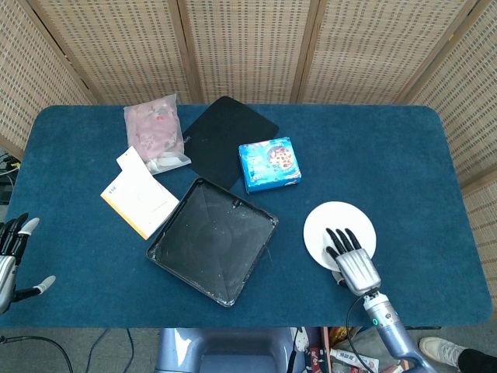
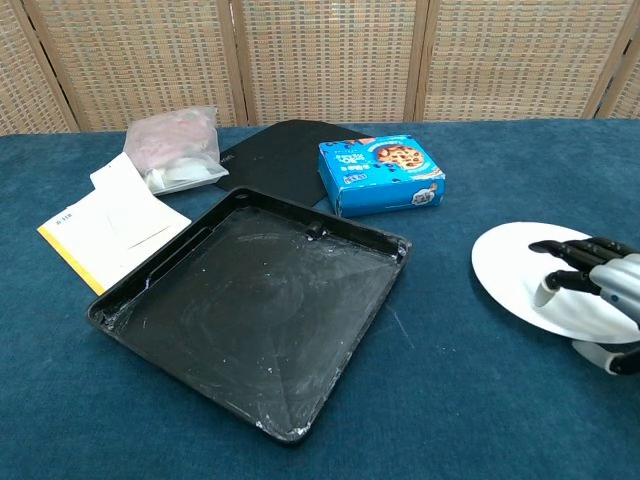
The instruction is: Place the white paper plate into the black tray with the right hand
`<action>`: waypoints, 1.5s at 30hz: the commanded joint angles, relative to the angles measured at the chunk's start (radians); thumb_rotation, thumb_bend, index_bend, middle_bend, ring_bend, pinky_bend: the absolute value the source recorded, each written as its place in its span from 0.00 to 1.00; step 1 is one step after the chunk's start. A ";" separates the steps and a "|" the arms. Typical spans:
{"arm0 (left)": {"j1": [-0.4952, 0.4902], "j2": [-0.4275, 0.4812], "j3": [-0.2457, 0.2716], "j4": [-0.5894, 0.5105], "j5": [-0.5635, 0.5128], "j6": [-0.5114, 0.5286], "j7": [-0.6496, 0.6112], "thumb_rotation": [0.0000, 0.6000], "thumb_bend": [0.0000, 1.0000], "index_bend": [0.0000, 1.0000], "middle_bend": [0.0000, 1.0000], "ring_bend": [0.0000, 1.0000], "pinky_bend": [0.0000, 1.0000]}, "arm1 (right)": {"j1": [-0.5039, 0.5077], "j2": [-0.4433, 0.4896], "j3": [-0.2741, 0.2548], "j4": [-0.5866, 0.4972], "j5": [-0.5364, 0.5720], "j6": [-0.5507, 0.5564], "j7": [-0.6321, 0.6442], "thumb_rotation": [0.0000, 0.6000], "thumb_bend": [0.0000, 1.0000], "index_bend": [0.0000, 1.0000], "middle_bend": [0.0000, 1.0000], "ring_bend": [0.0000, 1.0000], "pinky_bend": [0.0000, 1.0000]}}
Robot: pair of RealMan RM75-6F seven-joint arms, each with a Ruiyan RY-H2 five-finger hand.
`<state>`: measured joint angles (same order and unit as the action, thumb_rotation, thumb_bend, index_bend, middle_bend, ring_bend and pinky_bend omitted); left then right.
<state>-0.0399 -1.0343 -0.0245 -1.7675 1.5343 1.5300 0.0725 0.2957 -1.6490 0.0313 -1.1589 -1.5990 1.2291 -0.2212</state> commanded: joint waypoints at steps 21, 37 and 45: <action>-0.004 -0.001 0.001 0.000 -0.003 -0.005 0.002 1.00 0.00 0.00 0.00 0.00 0.00 | 0.003 -0.061 0.051 0.094 -0.019 0.202 0.087 1.00 0.49 0.62 0.02 0.00 0.08; -0.005 0.008 0.000 -0.001 -0.007 -0.008 -0.014 1.00 0.00 0.00 0.00 0.00 0.00 | 0.063 0.145 0.161 -0.142 -0.061 0.308 0.068 1.00 0.49 0.63 0.04 0.00 0.09; -0.019 0.005 -0.012 0.004 -0.044 -0.037 -0.015 1.00 0.00 0.00 0.00 0.00 0.00 | 0.187 0.227 0.240 -0.336 -0.062 0.195 0.013 1.00 0.49 0.63 0.04 0.00 0.09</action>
<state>-0.0565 -1.0285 -0.0345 -1.7644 1.4941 1.4963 0.0582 0.4424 -1.4477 0.2417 -1.4497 -1.6606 1.4632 -0.1881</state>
